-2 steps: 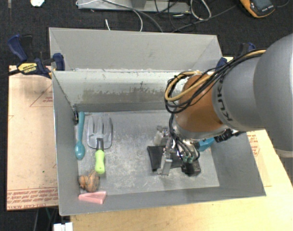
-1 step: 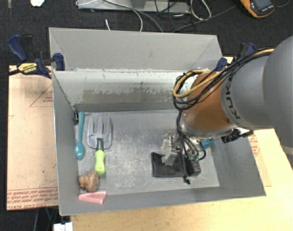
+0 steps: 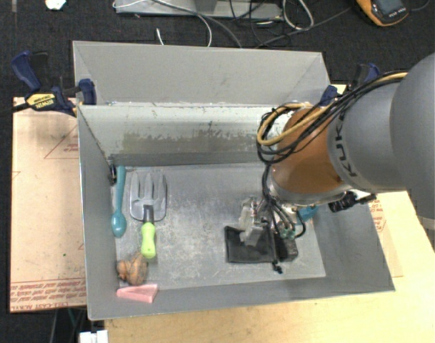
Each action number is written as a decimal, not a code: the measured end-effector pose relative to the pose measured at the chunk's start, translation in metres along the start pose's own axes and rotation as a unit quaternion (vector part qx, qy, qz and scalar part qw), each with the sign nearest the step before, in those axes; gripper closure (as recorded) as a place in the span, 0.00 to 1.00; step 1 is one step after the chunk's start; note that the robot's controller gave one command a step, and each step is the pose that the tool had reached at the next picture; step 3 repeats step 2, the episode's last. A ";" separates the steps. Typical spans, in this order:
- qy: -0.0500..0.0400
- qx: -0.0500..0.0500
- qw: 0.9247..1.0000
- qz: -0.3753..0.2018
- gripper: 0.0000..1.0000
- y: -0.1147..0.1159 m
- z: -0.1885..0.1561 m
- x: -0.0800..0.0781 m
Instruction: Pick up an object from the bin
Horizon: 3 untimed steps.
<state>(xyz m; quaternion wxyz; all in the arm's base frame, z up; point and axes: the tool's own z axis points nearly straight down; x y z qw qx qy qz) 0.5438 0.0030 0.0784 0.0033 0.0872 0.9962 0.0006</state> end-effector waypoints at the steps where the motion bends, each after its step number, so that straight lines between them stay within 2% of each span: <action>1: 0.003 0.000 1.000 -0.009 1.00 -0.009 -0.054 0.011; 2: 0.003 0.000 1.000 -0.022 1.00 -0.015 -0.131 0.005; 3: 0.003 0.000 1.000 -0.022 1.00 -0.015 -0.131 0.005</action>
Offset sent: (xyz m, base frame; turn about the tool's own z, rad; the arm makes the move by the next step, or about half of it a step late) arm -0.0063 -0.0201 0.1718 -0.0603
